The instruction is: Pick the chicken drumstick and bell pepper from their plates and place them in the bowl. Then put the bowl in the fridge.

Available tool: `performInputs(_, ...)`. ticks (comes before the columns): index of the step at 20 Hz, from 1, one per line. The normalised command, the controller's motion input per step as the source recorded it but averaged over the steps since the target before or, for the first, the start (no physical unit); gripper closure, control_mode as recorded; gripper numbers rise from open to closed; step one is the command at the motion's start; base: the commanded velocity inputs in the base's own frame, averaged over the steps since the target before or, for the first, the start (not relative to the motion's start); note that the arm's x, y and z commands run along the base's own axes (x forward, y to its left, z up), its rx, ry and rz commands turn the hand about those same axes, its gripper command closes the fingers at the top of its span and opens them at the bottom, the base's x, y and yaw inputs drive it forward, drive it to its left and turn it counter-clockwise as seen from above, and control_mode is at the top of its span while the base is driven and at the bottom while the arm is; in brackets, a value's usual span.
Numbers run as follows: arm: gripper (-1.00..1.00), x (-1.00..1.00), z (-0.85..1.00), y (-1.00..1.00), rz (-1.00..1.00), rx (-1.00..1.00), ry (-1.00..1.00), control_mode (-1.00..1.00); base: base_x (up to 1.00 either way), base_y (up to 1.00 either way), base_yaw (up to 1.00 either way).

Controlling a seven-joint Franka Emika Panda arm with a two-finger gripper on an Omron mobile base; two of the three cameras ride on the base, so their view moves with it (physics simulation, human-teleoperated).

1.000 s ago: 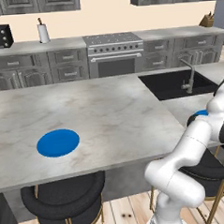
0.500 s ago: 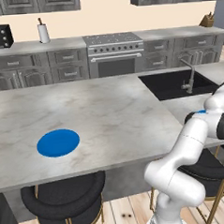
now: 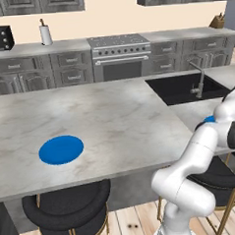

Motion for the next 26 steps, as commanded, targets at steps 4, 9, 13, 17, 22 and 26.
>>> performInputs(4, 1.00, -0.03, 0.14, 0.06, 0.04, 0.09, 0.03, -1.00, 0.00, 0.00, 0.00)
performInputs(9, 1.00, -0.07, 0.38, 0.29, 0.09, 0.09, -0.02, -1.00, 0.00, 0.00, 0.00)
performInputs(13, 1.00, -0.15, 0.59, 0.40, 0.07, 0.07, -0.08, -1.00, 0.00, 0.00, 0.00)
performInputs(17, 1.00, -0.24, 0.32, 0.61, 0.05, 0.00, -0.13, -1.00, 0.00, 0.00, 0.00)
performInputs(22, 1.00, -0.25, 0.02, 0.72, 0.00, -0.04, -0.17, -1.00, 0.00, 0.00, 0.00)
performInputs(26, 1.00, -0.25, 0.00, 0.78, 0.00, -0.07, -0.08, -1.00, 0.00, 0.00, 0.00)
